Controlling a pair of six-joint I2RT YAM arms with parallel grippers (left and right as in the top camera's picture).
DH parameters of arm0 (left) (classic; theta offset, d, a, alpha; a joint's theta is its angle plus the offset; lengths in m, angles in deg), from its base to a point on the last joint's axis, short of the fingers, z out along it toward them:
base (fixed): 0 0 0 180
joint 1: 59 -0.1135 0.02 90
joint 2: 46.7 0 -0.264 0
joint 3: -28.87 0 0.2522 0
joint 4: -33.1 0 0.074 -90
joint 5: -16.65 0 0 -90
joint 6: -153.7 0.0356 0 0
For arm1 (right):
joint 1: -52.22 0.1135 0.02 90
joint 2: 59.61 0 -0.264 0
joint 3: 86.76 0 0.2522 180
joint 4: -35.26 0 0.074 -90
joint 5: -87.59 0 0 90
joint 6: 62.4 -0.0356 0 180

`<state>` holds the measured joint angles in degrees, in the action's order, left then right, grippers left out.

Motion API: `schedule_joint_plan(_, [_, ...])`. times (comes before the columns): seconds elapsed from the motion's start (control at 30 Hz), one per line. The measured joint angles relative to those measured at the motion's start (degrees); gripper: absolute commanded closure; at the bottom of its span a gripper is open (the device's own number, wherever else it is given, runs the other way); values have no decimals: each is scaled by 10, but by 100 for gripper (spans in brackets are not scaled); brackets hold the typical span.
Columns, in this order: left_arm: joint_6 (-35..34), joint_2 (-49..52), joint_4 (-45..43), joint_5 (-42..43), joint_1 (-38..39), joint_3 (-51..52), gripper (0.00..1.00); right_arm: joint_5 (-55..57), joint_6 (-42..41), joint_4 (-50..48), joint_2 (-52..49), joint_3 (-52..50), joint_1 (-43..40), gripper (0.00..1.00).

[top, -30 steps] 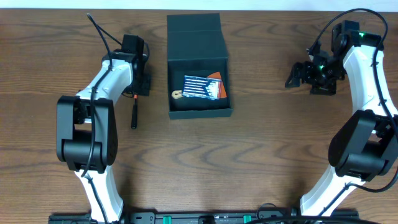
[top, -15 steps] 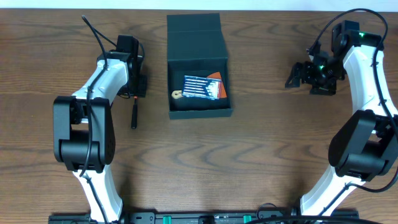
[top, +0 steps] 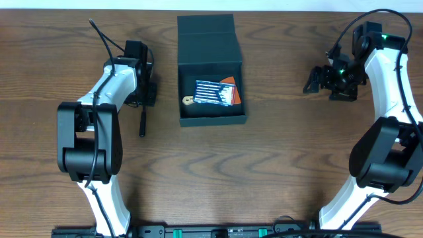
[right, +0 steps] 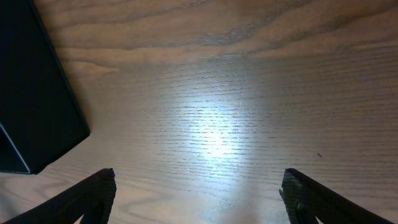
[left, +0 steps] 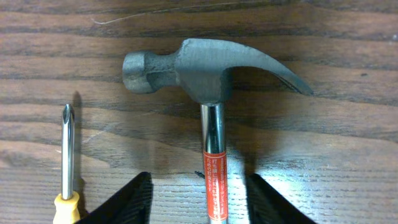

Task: Pack container
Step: 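Lower left gripper onto the red-handled hammer and grasp it, then carry the hammer with left gripper and place it in the box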

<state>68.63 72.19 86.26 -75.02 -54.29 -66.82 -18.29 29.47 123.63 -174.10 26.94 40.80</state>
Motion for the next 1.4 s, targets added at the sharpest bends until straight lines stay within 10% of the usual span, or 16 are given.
schedule_joint_plan(0.6, [-24,10,6,15,-1,-4,58,0,0,6,0,0,0,15])
schedule_joint_plan(0.87, [-30,12,4,30,1,-5,85,0,0,8,0,0,0,15])
schedule_joint_plan(1.4, [-9,1,55,27,2,-11,94,0,0,7,0,0,0,14])
